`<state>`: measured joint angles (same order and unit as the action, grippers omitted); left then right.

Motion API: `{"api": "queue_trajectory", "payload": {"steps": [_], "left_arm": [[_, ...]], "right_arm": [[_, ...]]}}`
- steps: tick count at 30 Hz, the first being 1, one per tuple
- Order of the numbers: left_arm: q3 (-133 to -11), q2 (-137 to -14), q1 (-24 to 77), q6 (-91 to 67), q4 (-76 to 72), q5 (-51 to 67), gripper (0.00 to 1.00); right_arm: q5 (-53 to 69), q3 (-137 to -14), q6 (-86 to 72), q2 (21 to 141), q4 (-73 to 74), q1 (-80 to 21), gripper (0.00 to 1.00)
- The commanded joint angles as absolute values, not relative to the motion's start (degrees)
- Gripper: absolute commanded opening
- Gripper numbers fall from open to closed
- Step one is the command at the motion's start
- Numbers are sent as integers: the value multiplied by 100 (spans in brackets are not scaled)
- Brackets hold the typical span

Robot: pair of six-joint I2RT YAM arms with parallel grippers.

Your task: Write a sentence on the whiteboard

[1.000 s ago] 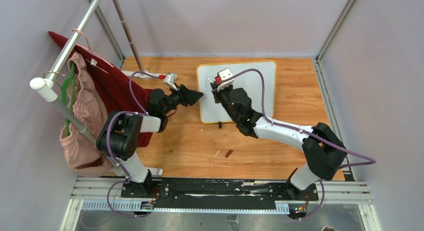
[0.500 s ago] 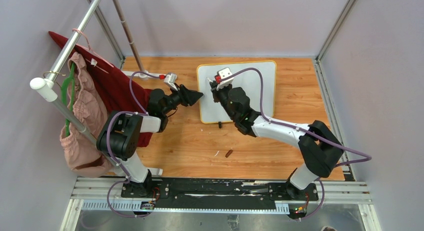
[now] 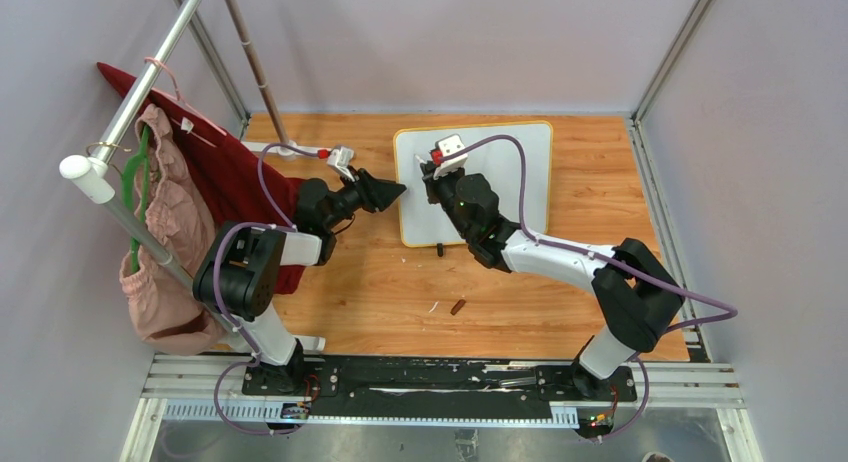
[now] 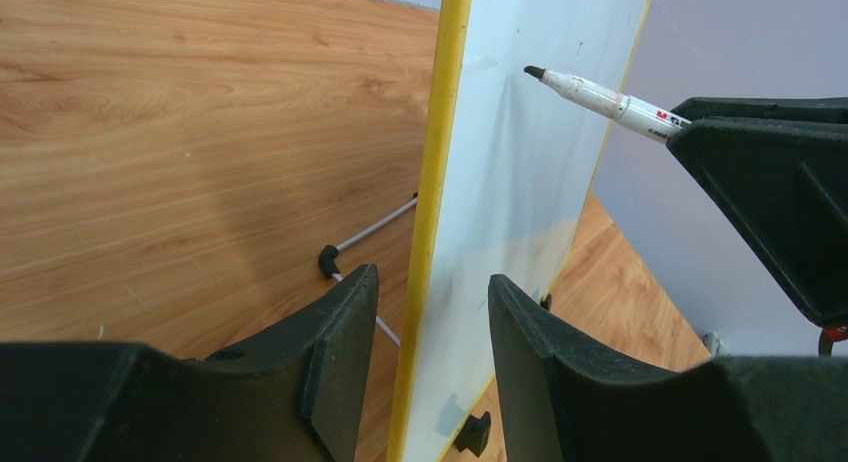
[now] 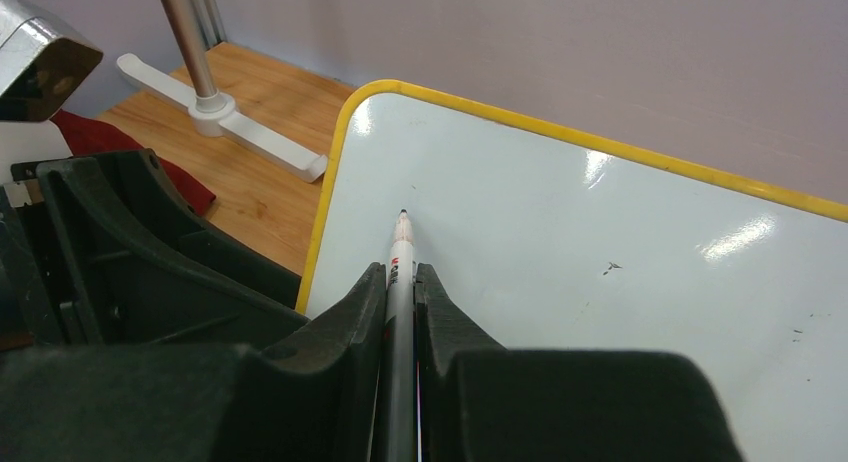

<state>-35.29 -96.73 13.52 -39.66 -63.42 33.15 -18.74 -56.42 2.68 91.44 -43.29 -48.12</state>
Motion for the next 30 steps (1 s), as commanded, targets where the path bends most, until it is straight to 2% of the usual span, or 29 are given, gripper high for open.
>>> {"api": "queue_trajectory", "payload": {"steps": [1, 30], "left_arm": [[-3399, -9822, 1310, -4165, -6501, 3434, 49], [-3382, -9815, 1310, -4324, -6766, 3469, 45]], "right_arm": [[-2057, -5662, 210, 9168, -4533, -4738, 0], [-2226, -5312, 230, 8984, -4236, -4685, 0]]}}
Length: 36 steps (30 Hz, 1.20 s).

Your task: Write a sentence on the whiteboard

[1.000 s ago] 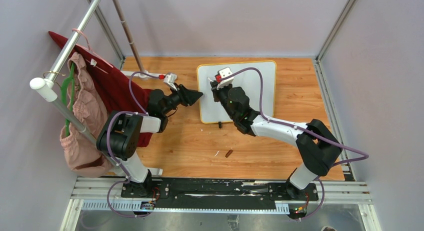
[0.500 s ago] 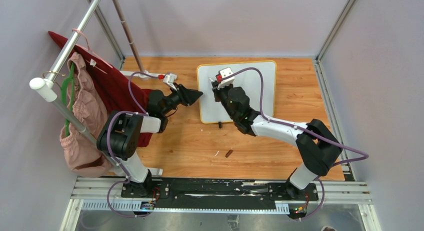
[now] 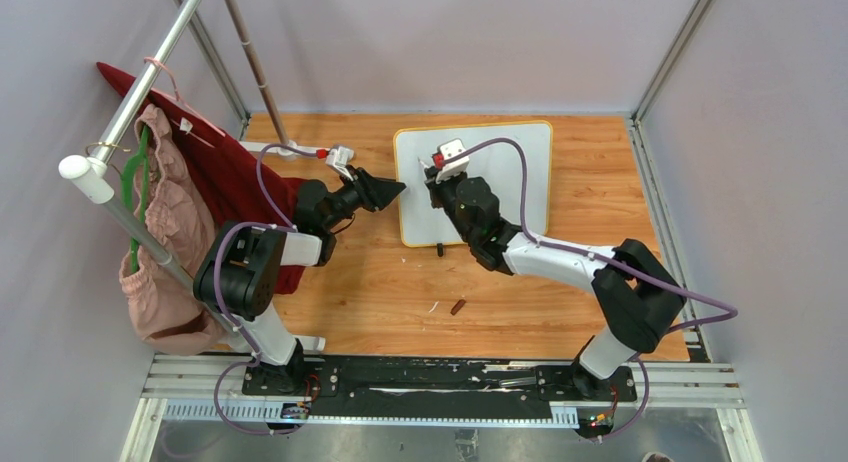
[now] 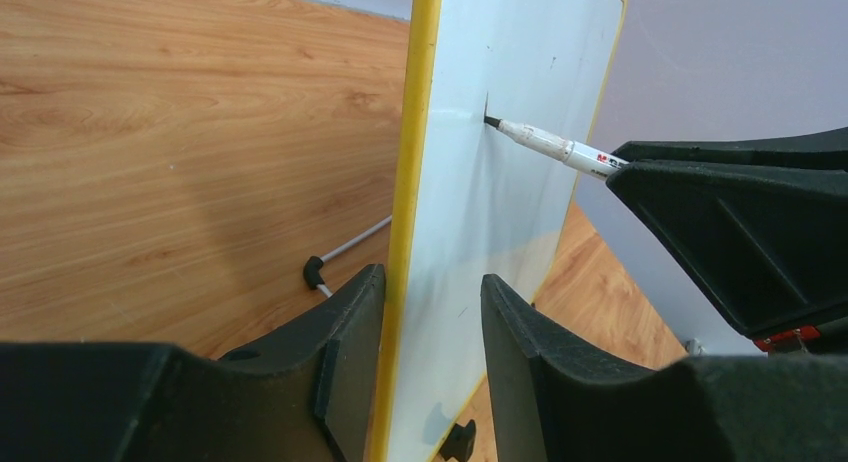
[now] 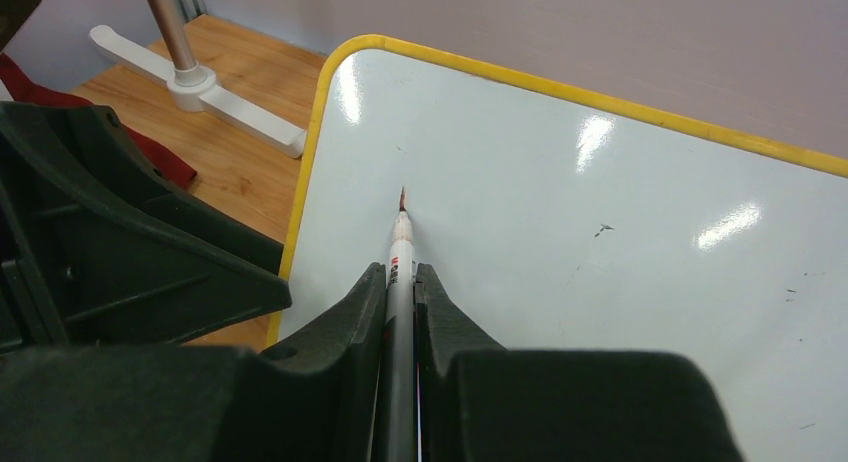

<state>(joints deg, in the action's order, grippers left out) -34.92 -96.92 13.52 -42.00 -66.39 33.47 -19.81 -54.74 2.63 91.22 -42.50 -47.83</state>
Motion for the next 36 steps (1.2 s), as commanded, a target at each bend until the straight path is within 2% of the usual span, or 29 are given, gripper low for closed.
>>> {"api": "queue_trajectory", "payload": {"steps": [1, 20, 36], "left_arm": [[-3378, -9813, 1310, -4324, -6767, 3470, 45], [-3388, -9856, 1310, -4349, -6795, 3478, 44], [-3398, -9850, 1310, -4360, -6811, 3519, 43]], "right_arm": [[-2243, -5290, 230, 8961, -4236, -4685, 0], [-2128, -5089, 141, 8578, -4545, -4642, 0], [-1969, -5408, 35, 8852, -4365, -4460, 0]]}}
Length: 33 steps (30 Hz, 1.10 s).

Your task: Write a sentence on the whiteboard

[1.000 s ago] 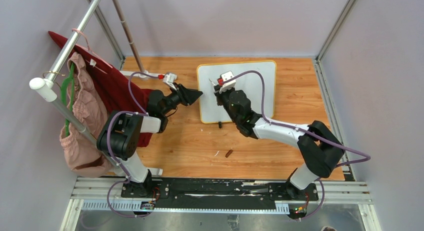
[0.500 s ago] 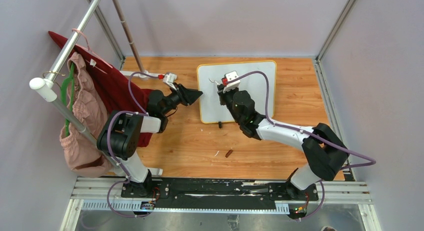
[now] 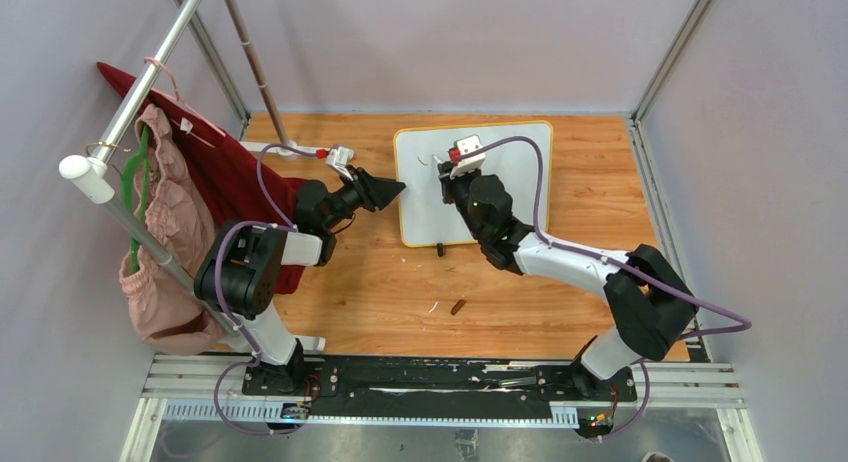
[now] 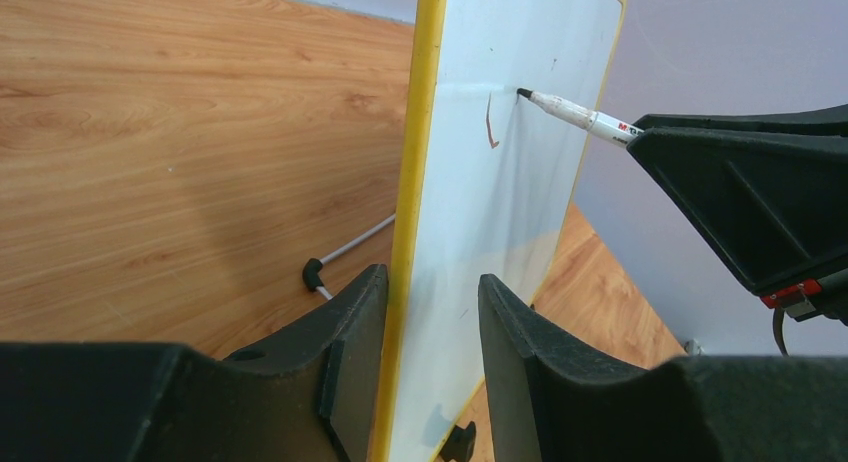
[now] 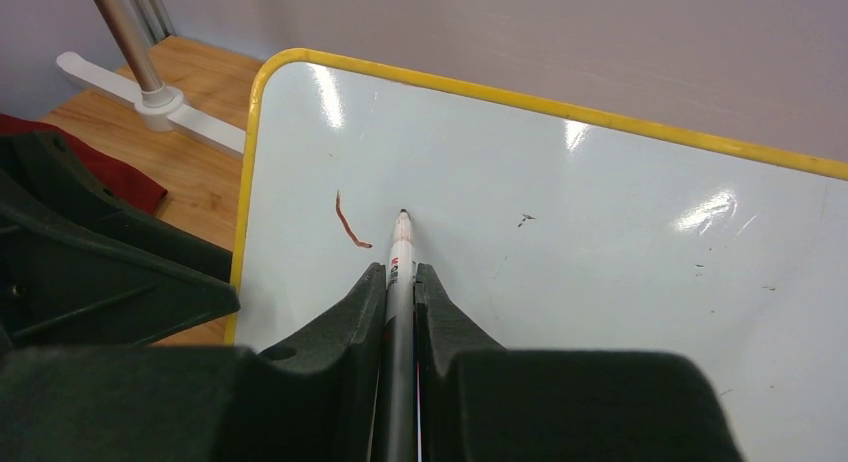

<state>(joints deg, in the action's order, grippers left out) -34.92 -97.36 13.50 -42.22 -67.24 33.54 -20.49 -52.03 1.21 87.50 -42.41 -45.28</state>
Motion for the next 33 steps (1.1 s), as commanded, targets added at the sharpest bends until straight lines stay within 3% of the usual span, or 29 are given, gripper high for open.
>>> {"api": "queue_trajectory", "payload": {"steps": [1, 33], "left_arm": [[-3401, -9852, 1310, -4367, -6811, 3516, 43], [-3403, -9861, 1310, -4491, -6940, 3541, 41]], "right_arm": [[-1955, -5413, 35, 8865, -4341, -4464, 0], [-1714, -4747, -531, 8633, -3885, -4559, 0]]}}
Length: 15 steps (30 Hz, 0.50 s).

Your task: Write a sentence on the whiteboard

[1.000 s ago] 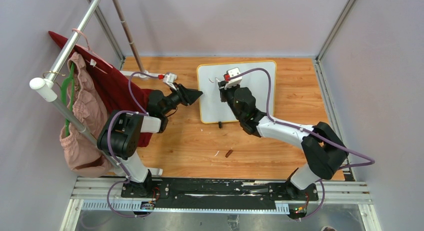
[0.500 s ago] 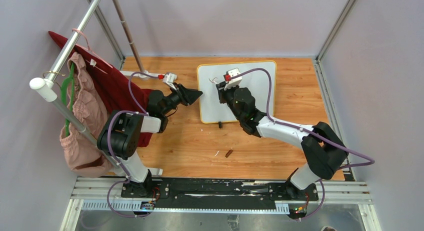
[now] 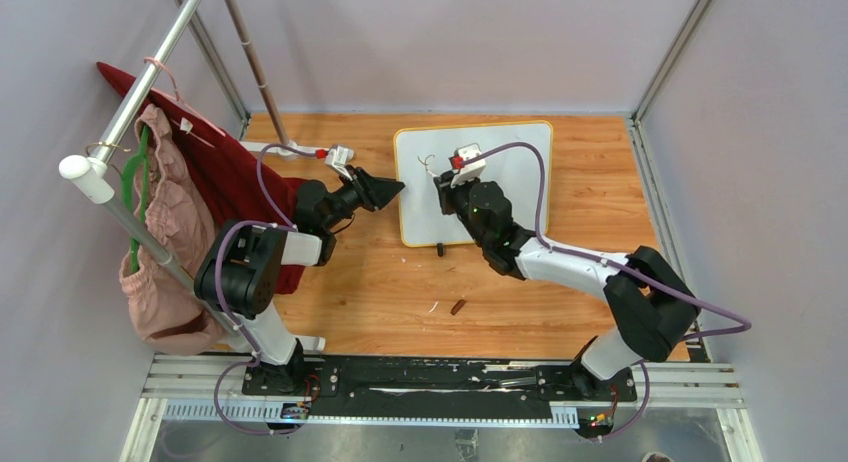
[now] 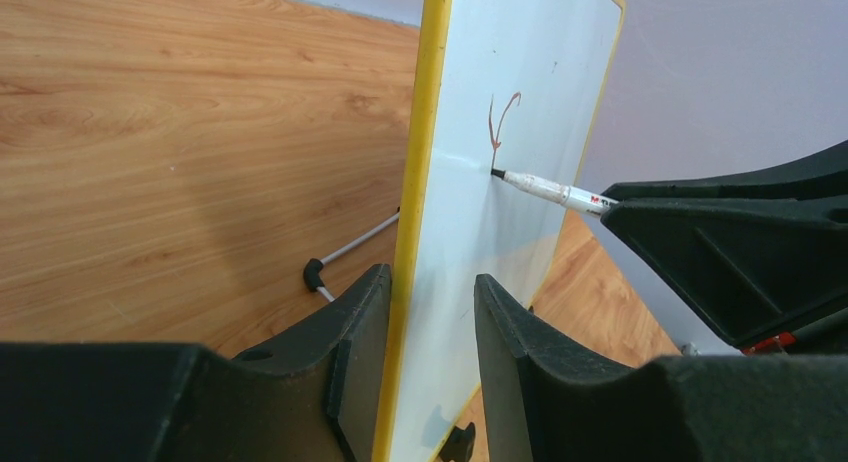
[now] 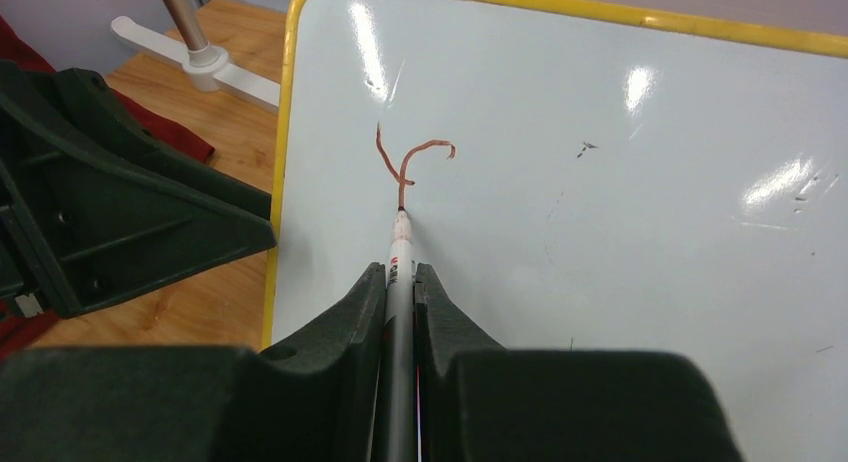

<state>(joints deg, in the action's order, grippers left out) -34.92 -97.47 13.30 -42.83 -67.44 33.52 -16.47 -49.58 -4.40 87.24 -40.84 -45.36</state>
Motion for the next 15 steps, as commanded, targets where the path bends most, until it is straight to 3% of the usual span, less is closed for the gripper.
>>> {"api": "queue_trajectory", "payload": {"steps": [1, 15], "left_arm": [[-3402, -9859, 1310, -4491, -6939, 3542, 41], [-3398, -9881, 1310, -4513, -6973, 3551, 41]], "right_arm": [[-1718, -4706, -541, 8623, -3885, -4561, 0], [-1703, -4507, -634, 8321, -3847, -4606, 0]]}}
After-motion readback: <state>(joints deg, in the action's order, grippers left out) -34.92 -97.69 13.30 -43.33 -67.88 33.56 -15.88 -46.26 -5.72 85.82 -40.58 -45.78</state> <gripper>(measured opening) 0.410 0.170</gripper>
